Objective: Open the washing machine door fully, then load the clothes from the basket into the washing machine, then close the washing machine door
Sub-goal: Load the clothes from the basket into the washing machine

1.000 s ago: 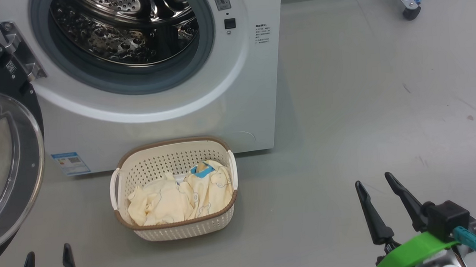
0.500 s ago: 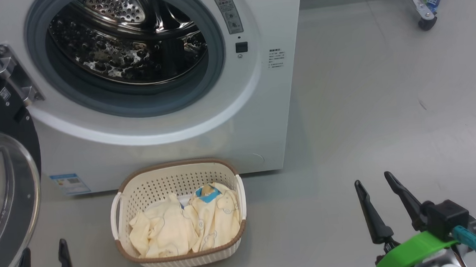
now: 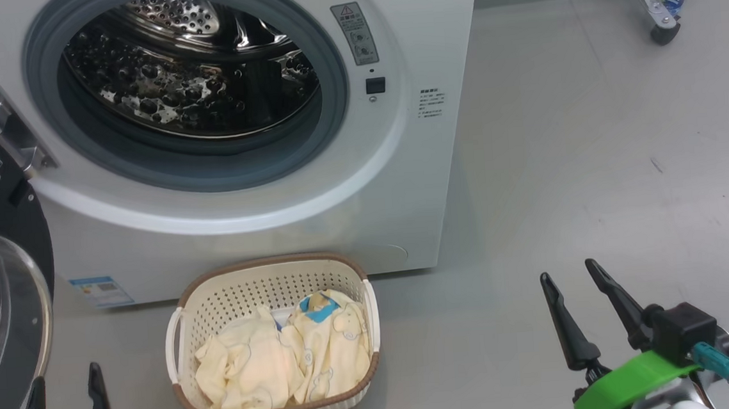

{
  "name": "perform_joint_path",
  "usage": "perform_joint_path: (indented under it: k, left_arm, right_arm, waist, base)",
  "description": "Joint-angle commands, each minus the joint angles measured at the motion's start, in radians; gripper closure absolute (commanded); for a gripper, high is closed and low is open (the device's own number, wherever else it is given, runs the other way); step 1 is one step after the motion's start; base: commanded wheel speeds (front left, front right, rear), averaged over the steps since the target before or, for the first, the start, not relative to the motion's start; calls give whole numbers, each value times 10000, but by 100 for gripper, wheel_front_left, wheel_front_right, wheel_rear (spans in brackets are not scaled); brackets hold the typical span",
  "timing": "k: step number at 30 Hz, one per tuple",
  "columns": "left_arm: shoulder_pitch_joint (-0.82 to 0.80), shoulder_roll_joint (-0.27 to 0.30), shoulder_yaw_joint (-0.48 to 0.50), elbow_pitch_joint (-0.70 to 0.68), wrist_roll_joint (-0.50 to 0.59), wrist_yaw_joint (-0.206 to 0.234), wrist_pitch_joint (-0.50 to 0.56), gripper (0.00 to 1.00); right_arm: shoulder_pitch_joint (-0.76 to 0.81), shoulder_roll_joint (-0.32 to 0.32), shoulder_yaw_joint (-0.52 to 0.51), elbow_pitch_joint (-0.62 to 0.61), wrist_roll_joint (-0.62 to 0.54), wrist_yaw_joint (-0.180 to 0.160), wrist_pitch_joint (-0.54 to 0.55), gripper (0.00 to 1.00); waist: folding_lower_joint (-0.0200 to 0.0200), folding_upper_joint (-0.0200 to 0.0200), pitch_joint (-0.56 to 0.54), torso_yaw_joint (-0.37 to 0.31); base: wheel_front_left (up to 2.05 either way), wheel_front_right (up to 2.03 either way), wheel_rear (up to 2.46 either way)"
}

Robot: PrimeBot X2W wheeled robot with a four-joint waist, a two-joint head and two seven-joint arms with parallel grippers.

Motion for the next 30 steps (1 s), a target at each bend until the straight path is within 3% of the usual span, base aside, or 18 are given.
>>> perform_joint_path:
  k: [1,14,30]
  left_arm:
    - [-410,181,318,-276,-49,-24,-106,0]
    - [-766,281,189,-327,-222,-142,-80,0]
    - [-3106,968,-559,624,-708,-557,109,0]
  right_arm:
    - [-386,-54,189,-353,88,0,-97,0]
    - [-516,-54,139,-559,171,0,-97,0]
    - [-1280,-54,487,-714,474,0,-97,0]
  waist:
    - [-1,-1,10,-2]
    - [-1,-1,573,-36]
    - [-1,-1,2127,-474]
  base:
    - [0,0,0]
    - [0,0,0]
    - [0,0,0]
